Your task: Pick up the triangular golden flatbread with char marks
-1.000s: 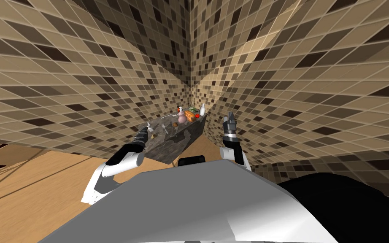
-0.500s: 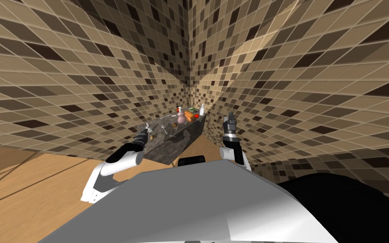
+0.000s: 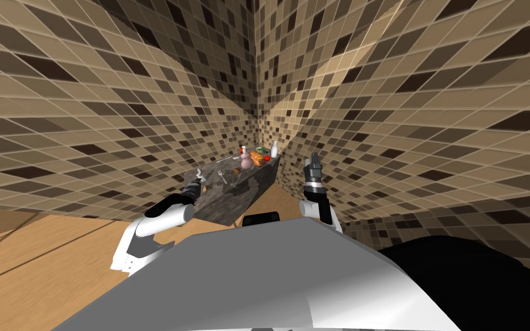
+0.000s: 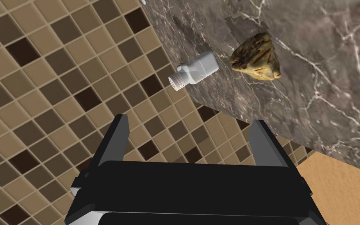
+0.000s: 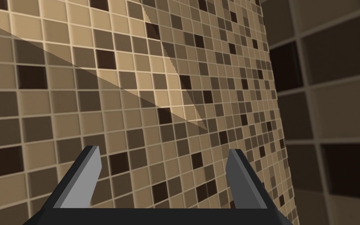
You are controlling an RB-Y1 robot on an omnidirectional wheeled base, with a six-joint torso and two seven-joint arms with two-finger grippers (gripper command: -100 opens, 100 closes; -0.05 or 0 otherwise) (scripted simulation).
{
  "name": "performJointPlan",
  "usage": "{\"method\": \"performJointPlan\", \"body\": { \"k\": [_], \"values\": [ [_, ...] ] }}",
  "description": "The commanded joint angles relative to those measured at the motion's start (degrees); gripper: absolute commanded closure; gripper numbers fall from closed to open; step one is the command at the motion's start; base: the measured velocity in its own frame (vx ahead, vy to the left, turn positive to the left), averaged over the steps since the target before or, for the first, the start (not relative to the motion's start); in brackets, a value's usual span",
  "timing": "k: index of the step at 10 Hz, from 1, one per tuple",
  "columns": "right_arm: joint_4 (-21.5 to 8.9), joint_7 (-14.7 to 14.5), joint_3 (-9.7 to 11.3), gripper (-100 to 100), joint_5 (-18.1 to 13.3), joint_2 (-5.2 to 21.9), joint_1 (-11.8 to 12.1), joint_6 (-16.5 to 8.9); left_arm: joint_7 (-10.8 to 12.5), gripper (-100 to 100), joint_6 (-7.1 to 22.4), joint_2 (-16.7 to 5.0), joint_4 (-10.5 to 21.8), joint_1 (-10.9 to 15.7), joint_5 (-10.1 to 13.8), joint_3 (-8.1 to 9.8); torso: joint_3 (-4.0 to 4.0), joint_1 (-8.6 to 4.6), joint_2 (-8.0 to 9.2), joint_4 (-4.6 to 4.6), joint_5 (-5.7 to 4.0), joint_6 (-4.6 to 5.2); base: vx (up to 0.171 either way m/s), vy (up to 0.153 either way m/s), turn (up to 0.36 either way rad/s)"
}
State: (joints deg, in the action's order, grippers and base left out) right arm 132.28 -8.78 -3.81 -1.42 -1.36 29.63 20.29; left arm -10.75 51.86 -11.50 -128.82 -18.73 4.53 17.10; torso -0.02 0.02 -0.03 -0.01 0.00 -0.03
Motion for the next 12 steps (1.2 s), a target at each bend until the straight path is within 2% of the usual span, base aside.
{"method": "performJointPlan", "body": {
  "k": [1,4,5,6,7,12],
  "values": [
    [0.0,0.0,0.0,0,0.0,0.0,0.0,0.0,0.1,-100,2.9,-0.1,0.7,1.0,0.4,0.85,0.00,0.00,0.00,0.00,0.00,0.00,0.008,0.004,-0.050],
    [0.0,0.0,0.0,0,0.0,0.0,0.0,0.0,0.1,-100,7.2,-0.2,1.4,2.1,0.7,1.67,-0.02,0.02,-0.04,-0.01,0.00,0.02,0.017,0.008,-0.042],
    [0.0,0.0,0.0,0,0.0,0.0,0.0,0.0,0.1,-100,7.5,-0.2,1.4,2.1,0.7,1.67,-0.02,0.03,-0.04,-0.01,0.01,0.00,0.007,0.008,0.001],
    [0.0,0.0,0.0,0,0.0,0.0,0.0,0.0,0.2,-100,9.8,-0.3,2.1,3.2,1.0,2.46,-0.01,0.02,-0.01,0.00,0.00,0.00,0.013,0.011,-0.059],
    [0.0,0.0,0.0,0,0.0,0.0,0.0,0.0,0.2,-100,10.9,-0.3,2.1,3.2,1.0,2.46,-0.01,0.03,-0.02,0.00,0.01,0.01,0.014,0.012,-0.031],
    [0.0,0.0,0.0,0,0.0,0.0,0.0,0.0,0.5,-100,18.8,-0.9,4.4,6.4,2.0,4.65,-0.03,0.05,-0.04,-0.01,0.01,0.00,0.020,0.016,-0.042]
  ]
}}
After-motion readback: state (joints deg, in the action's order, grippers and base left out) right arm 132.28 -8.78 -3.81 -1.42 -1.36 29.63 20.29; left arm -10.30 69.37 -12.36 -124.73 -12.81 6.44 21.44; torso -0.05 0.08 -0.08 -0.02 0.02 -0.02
